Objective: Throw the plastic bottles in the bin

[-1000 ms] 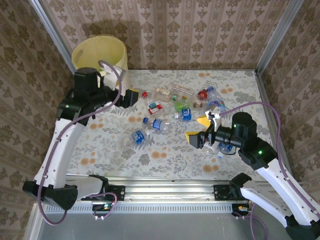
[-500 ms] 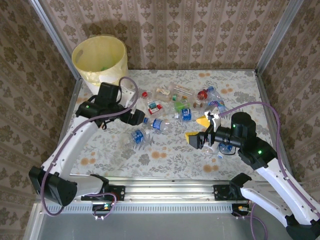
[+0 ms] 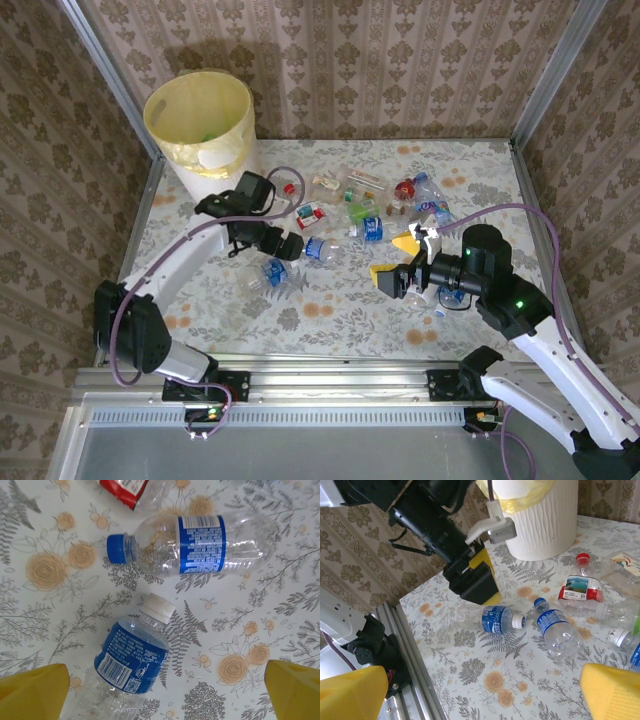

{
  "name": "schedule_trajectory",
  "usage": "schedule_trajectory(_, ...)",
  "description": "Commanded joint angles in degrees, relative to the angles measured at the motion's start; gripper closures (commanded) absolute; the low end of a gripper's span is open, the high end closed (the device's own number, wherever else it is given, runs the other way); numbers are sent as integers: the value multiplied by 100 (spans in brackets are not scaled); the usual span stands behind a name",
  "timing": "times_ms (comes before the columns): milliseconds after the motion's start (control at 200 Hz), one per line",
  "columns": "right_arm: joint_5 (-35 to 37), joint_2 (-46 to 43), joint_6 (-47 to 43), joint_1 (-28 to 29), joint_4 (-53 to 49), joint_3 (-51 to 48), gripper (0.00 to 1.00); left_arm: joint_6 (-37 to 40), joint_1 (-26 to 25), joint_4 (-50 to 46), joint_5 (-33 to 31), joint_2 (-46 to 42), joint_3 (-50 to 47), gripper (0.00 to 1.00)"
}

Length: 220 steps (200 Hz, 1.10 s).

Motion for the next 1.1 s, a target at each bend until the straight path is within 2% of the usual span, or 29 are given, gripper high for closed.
schedule_trajectory(0, 26, -61, 6, 39, -192, 101, 0, -151, -48, -288, -142, 203, 14, 0)
schedule_trajectory(290, 25, -96, 10, 39, -192, 83, 0, -450, -43, -411, -415, 743, -103, 0)
schedule_trajectory(725, -9, -81, 20, 47, -143, 48, 0, -827, 5, 165, -128, 1091, -829, 2)
schedule_trajectory(830, -9, -96, 20, 47, -134, 37, 0, -868, 33, 356, -40, 1153, -970, 5)
schedule_trajectory(1095, 0, -96, 29, 47, -122, 21, 0, -870, 168, 496, 20, 1152, -1222, 27)
